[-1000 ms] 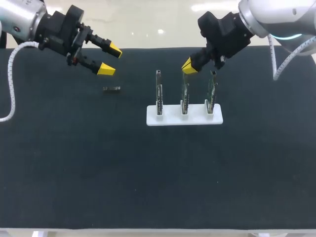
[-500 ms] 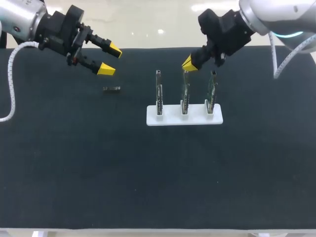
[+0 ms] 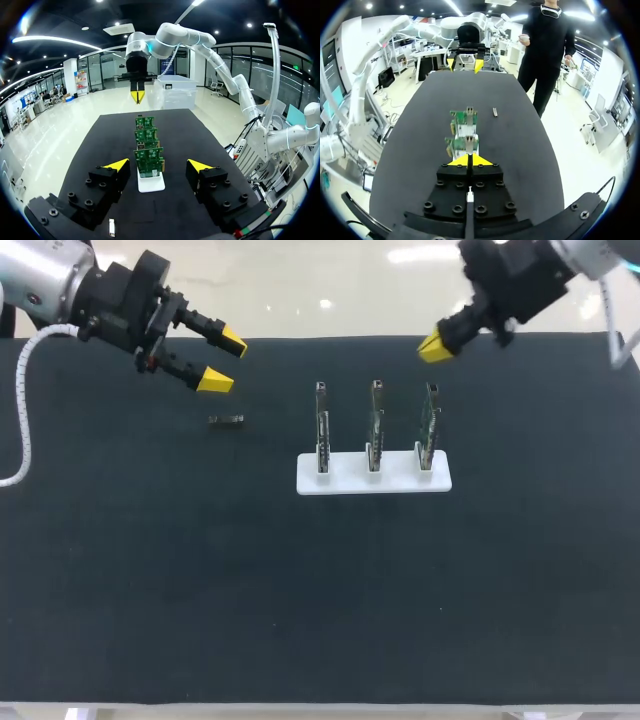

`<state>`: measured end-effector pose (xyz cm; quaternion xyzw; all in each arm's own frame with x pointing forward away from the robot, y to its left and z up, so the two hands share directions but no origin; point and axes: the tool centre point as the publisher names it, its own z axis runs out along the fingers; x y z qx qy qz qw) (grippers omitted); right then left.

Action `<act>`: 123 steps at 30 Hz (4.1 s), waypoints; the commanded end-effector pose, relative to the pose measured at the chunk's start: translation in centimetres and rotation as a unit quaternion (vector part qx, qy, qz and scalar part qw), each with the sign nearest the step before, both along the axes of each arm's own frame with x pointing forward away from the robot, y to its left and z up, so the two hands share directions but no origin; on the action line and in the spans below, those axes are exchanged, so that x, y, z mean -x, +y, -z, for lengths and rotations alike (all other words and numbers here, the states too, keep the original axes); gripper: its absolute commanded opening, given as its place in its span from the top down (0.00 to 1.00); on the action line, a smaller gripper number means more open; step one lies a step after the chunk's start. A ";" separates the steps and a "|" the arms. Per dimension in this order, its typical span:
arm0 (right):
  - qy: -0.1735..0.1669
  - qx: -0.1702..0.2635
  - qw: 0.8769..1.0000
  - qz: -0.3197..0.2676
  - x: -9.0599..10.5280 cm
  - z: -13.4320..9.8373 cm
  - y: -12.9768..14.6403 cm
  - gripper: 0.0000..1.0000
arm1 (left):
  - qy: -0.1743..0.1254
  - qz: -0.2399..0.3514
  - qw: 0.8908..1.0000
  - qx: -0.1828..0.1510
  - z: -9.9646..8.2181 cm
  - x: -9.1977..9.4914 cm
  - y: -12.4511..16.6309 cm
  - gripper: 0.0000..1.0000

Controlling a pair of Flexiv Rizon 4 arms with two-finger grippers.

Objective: Pick up the optical module with the left hand, and insert it into the network port with the right hand.

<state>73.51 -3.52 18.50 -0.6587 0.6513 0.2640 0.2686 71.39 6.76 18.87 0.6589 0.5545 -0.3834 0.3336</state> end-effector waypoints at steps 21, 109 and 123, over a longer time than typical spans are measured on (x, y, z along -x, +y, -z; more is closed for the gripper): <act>0.009 -0.013 1.000 -0.021 -1.2 -0.9 -6.7 0.00 | 0.000 0.000 1.000 -0.002 0.0 -0.1 -0.1 0.00; 0.009 -0.013 1.000 -0.021 -1.2 -0.9 -6.7 0.00 | -0.067 -0.060 0.899 -0.430 17.5 -13.8 8.9 0.00; 0.009 -0.013 1.000 -0.021 -1.2 -0.9 -6.7 0.00 | -0.068 -0.069 0.898 -0.429 17.4 -13.8 9.0 0.00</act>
